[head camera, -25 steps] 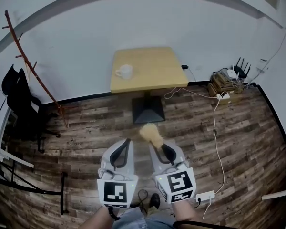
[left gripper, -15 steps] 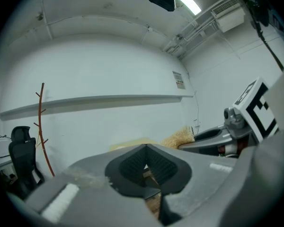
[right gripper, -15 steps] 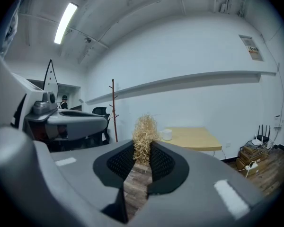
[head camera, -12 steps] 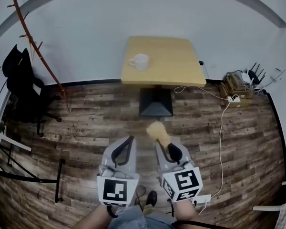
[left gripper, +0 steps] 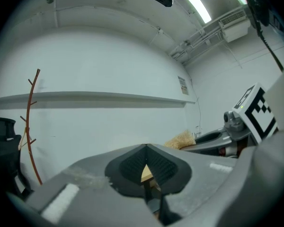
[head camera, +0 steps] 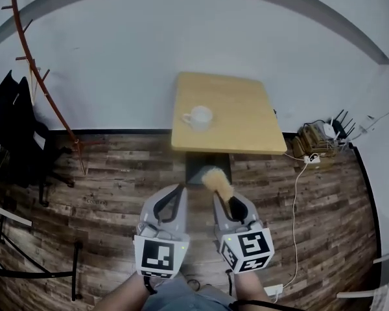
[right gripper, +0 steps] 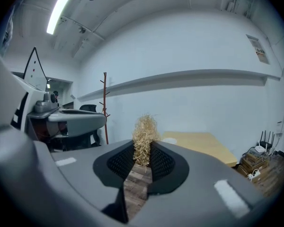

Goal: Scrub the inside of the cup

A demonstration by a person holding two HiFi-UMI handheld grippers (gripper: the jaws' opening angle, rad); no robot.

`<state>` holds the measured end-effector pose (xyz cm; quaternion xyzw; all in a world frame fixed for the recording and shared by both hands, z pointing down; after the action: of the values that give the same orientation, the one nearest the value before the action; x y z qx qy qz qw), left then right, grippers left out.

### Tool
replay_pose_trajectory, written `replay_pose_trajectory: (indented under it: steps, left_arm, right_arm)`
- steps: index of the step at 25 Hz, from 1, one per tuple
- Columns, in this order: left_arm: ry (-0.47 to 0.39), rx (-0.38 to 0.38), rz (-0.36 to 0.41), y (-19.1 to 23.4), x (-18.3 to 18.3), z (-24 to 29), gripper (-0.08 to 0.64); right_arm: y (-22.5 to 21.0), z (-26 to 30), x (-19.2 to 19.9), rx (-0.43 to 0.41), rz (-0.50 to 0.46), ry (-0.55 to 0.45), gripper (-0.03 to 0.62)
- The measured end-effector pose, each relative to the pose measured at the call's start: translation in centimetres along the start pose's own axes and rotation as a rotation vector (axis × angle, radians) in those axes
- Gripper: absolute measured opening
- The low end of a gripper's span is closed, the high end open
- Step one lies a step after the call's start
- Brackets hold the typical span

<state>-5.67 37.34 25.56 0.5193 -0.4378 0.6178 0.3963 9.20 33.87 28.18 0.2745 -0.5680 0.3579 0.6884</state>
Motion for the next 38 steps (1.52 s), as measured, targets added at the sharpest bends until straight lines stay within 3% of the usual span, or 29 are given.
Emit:
replay_pose_trajectory:
  steps: [10, 15, 17, 19, 24, 28, 38]
  left_arm:
    - [-0.054, 0.057, 0.022, 4.8, -0.9, 4.2, 0.020]
    - [-0.029, 0.065, -0.058, 4.8, 0.1, 6.2, 0.021]
    - [-0.016, 0.078, -0.012, 5.0, 0.8, 7.4, 0.020]
    - [-0.001, 0.084, 0.011, 4.8, 1.2, 8.9, 0.020]
    - [0.051, 0.067, -0.056, 5.2, 2.2, 13.8, 0.020]
    - [0.089, 0.045, -0.032, 7.0, 3.0, 18.3, 0.020]
    - [0.090, -0.001, 0.019, 9.9, 1.3, 28.0, 0.020]
  right_arm:
    - [-0.4, 4.6, -4.2, 0.061, -0.044, -0.051, 0.075]
    - [-1.6, 5.8, -3.8, 0.079, -0.037, -0.051, 0.074]
    - [-2.2, 6.6, -3.4, 0.077, -0.032, -0.046, 0.074]
    - [-3.4, 7.5, -2.9, 0.071, -0.018, -0.039, 0.075]
    - [-7.0, 11.6, -1.4, 0.050, 0.034, -0.001, 0.075]
    - [-10.2, 16.0, -1.1, 0.019, 0.050, 0.020, 0.075]
    - [-17.3, 24.8, -4.5, -0.059, 0.029, 0.004, 0.075]
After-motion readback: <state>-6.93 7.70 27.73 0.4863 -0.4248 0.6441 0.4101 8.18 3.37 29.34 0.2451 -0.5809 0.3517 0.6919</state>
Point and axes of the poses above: the fingertips, and each gripper's own axes: z forward along the fingers, y to its left, x out of its underside, the point moved 7 cm from there along -z, backward along the fingers, and after that the axes turned 2 degrees about x, right-handed, at the moved point
